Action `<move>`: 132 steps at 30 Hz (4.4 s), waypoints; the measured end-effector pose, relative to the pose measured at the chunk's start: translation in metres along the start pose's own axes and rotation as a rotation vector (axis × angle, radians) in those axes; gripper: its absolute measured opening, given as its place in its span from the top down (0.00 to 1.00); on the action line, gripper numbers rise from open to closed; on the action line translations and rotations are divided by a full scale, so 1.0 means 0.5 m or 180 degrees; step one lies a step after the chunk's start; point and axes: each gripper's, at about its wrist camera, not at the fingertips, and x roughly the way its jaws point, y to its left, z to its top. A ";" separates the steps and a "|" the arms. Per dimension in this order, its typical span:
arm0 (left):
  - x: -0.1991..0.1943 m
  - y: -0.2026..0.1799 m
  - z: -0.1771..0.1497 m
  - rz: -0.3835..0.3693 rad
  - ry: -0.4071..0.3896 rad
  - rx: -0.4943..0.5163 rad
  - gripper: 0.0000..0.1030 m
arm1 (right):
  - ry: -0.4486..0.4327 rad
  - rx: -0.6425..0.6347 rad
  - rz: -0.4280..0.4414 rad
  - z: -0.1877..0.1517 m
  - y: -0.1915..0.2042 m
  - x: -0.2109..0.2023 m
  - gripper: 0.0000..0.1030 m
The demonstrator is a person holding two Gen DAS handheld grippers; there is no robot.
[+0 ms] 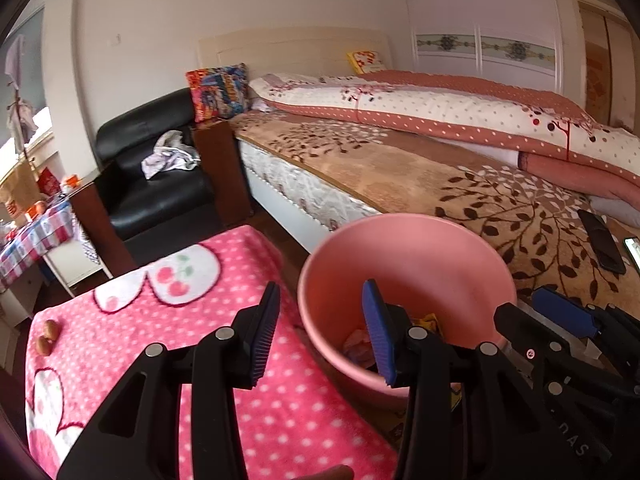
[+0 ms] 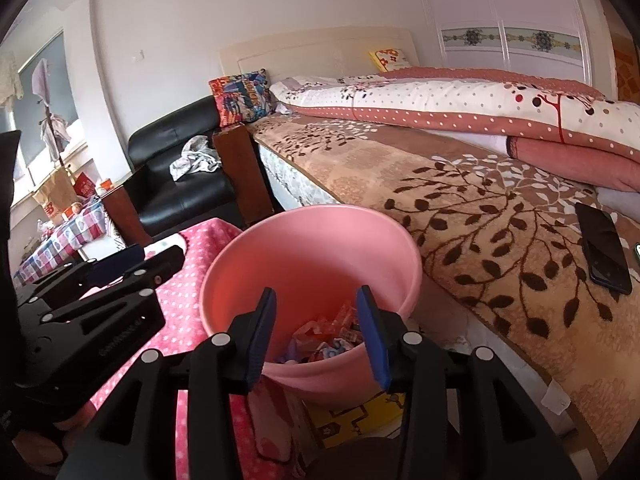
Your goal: Collect trash
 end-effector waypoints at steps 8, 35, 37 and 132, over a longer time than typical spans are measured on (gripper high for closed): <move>-0.067 0.032 -0.002 0.0102 -0.0135 -0.0098 0.58 | -0.0120 -0.0183 0.0064 -0.004 0.050 -0.038 0.54; -0.181 0.126 -0.051 0.0305 -0.0288 -0.0367 0.58 | -0.0257 -0.0421 0.0240 -0.023 0.162 -0.114 0.48; -0.185 0.131 -0.054 0.0314 -0.0293 -0.0386 0.58 | -0.0264 -0.0443 0.0253 -0.026 0.171 -0.118 0.48; -0.204 0.189 -0.109 0.0393 -0.0217 -0.0516 0.58 | -0.0213 -0.0473 0.0409 -0.052 0.245 -0.132 0.48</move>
